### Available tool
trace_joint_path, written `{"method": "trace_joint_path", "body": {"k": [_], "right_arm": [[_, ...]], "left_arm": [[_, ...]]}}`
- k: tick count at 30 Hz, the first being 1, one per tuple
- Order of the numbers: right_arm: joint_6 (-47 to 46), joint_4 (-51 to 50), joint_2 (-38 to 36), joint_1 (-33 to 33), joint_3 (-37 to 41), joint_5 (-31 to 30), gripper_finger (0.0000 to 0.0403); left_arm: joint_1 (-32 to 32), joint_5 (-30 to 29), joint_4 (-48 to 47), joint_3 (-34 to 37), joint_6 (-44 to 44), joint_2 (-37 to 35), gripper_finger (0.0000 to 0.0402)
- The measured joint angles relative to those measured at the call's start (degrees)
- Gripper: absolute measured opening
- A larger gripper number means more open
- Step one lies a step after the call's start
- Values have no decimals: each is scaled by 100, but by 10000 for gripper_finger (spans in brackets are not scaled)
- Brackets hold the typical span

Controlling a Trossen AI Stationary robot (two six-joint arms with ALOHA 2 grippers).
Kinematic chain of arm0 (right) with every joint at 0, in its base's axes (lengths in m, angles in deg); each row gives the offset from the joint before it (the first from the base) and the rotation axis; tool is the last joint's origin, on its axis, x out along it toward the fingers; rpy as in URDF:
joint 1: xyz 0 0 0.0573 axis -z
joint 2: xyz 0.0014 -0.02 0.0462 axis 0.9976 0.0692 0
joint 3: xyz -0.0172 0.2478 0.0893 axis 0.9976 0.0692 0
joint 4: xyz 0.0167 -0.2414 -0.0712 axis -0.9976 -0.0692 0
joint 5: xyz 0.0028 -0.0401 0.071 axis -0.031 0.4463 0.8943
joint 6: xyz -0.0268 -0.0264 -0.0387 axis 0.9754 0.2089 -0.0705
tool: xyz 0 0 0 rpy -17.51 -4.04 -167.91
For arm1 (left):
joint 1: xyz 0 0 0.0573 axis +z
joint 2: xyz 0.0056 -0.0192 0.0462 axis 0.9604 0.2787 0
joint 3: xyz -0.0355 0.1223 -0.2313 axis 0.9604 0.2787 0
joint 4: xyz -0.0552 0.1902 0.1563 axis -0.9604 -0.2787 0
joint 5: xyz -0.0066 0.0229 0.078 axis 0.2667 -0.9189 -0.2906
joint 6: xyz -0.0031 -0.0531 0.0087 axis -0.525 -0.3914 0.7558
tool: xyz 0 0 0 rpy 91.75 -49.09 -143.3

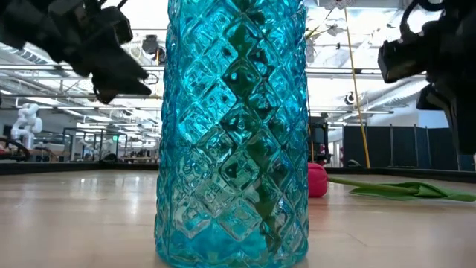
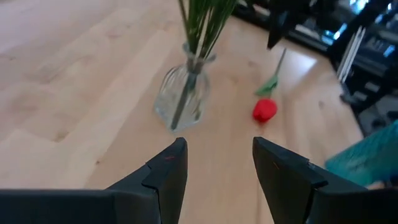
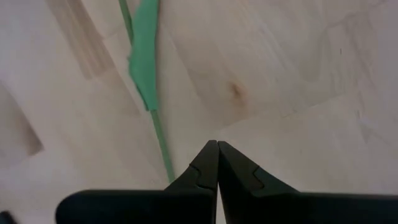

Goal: Sort flowers into vase by color
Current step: Put the red tulip into the blue vase

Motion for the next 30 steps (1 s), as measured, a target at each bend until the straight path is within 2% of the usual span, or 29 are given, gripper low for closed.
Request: {"method": "trace_joint_path", "body": {"k": [7, 10, 19, 23, 30], "right_arm": [[158, 111, 73, -96, -2, 22, 0], [119, 114, 49, -258, -30, 15, 0], [563, 518, 48, -334, -42, -67, 0], [664, 562, 48, -287, -42, -301, 1], [746, 559, 48, -269, -42, -390, 43]], "left_arm": [[-911, -1116, 321, -390, -209, 445, 187], [-1170, -1406, 438, -536, -210, 717, 187], [-1662, -1290, 666, -630, -243, 1198, 187], [-1803, -1272, 755, -630, -632, 1291, 187], [-1844, -1273, 757, -630, -807, 1343, 187]]}}
